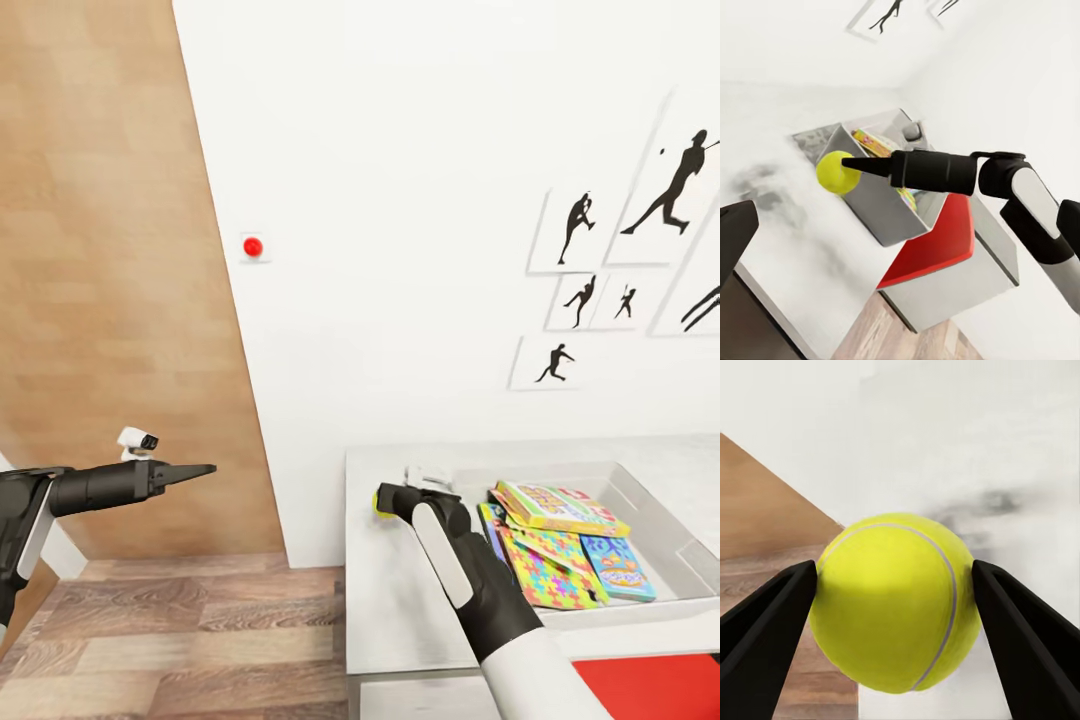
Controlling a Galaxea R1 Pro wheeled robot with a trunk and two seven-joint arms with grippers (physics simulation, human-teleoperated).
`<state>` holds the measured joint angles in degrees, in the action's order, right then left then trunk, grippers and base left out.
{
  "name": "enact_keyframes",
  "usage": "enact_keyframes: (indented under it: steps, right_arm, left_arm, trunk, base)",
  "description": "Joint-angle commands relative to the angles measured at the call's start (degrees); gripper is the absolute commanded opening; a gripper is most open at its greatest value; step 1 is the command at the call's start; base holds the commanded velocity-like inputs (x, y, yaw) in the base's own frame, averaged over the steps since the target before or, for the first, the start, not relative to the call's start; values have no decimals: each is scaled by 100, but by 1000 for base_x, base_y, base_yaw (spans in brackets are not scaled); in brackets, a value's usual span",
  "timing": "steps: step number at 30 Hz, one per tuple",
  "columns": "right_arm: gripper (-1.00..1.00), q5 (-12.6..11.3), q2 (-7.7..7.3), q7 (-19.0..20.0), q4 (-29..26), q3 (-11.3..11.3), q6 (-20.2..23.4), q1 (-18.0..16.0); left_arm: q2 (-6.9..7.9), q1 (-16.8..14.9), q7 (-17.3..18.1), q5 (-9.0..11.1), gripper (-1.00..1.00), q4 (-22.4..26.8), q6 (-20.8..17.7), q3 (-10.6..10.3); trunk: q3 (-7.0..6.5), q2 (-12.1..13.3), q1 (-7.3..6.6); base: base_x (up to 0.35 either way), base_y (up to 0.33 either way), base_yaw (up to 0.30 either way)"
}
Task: Put all the toys in the child's room - the three board games (two on the bed and one on the table), the two jigsaw puzzles on the table, and the tennis ball on the table - inside the toy box on the table in the child's room.
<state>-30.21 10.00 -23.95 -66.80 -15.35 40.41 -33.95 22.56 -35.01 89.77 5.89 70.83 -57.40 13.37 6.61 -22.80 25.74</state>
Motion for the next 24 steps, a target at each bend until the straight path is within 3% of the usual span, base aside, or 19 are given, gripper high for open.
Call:
enact_keyframes:
  steps: [1, 7, 12, 20, 24]
  right_arm:
    - [-100, -59, 0, -51, -82, -4, 16, 20]
    - [-100, -60, 0, 33, -382, 1, 26, 123]
    - [-100, -56, 0, 355, -820, -2, 16, 273]
    - [-100, -63, -315, 657, -1611, 18, 9, 661]
    - [-100, -57, -363, 759, -1818, 36, -16, 769]
  left_arm:
    - [2, -5, 23, -7, 100, 1, -61, -1]
    - [-10, -5, 23, -16, 100, 1, -61, -1]
    - [11, -4, 23, -10, 100, 1, -61, 6]
    - [11, -4, 23, -13, 100, 1, -61, 8]
    - [16, -5, 23, -10, 100, 1, -61, 8]
  trunk:
    - [3, -12, 4]
    - [-53, -12, 4]
    - [-100, -12, 4]
    - [-176, -12, 4]
    - [-214, -12, 4]
  base:
    - [0, -22, 0]
    - [0, -145, 0]
    - [0, -186, 0]
    - [0, -82, 0]
    - [0, -147, 0]
